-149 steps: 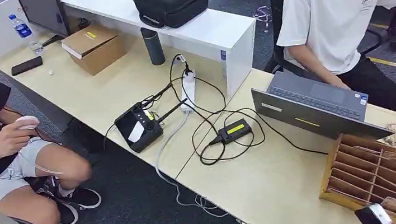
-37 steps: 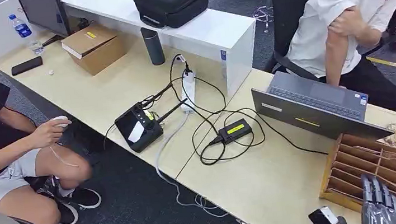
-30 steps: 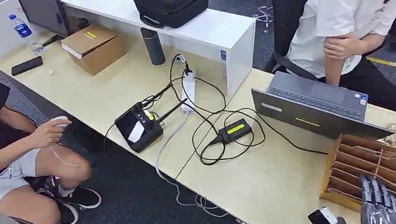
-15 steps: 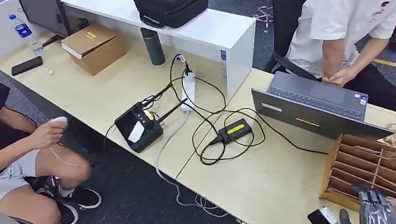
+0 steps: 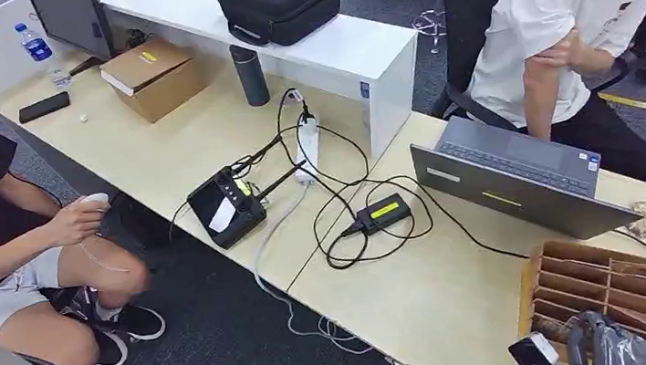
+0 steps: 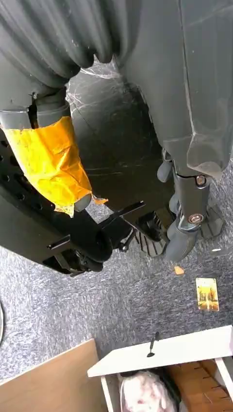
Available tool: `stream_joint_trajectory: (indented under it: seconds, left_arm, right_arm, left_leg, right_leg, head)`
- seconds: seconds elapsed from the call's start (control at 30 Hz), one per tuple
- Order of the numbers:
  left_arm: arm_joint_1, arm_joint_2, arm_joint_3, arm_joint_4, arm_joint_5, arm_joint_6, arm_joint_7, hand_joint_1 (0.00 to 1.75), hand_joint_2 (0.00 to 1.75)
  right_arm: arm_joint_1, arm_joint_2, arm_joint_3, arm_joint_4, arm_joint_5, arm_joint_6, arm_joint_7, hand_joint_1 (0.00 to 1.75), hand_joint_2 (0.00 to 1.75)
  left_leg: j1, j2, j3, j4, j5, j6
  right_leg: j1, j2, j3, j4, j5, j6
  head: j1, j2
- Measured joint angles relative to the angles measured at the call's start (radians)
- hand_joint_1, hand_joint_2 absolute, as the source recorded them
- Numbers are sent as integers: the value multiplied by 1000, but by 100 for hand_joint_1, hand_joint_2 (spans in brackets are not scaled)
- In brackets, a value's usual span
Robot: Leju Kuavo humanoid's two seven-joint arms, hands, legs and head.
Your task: Pass the card to the sensor for recognition and then transmit it.
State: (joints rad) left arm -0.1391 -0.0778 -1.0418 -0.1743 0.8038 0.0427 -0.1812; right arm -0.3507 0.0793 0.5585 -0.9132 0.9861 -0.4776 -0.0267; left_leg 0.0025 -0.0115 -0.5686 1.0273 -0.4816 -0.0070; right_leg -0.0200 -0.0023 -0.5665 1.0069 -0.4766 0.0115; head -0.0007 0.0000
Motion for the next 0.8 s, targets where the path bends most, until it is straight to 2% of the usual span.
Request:
stream_joint_trajectory:
  seconds: [0.5,0.8]
  left_arm:
    - [0,-3,0,0,-4,25,-12,0,175]
    - [1,-3,0,0,2,31,-12,0,175]
  right_arm:
    - [5,-1,-6,-31,3,3,-9,175,175]
    - [-1,-35,-22,-152,23,39,24,175,175]
  left_leg:
    - [0,0,0,0,0,0]
    - [0,0,0,0,0,0]
  right_leg:
    - [0,0,0,0,0,0]
    - [0,0,0,0,0,0]
  head:
    - [0,0]
    - [0,0]
